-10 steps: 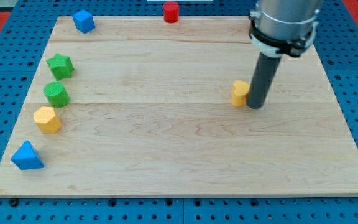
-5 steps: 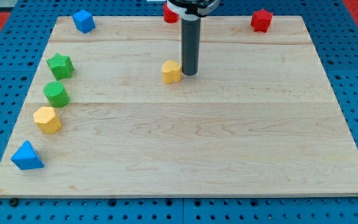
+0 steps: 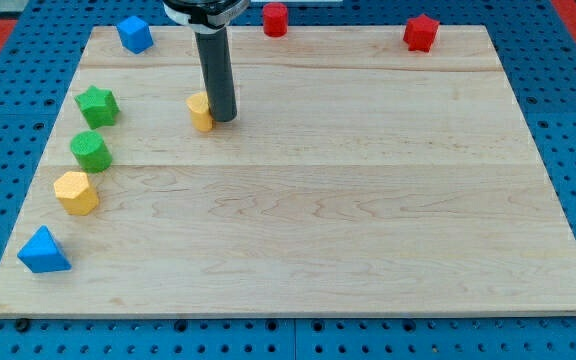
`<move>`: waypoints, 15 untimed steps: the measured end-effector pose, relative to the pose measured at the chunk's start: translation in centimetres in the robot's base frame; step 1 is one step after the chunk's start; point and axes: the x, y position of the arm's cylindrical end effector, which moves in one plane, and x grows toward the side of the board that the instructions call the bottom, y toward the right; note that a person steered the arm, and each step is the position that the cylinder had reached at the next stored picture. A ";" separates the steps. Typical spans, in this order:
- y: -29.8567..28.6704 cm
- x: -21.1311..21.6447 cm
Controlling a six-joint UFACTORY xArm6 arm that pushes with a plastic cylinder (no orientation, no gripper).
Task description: Place the yellow heart above the green star
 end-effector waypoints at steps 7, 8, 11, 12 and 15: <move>-7.3 -9.3; -9.7 -8.8; -6.0 -6.2; -8.1 -6.2; -11.4 -6.4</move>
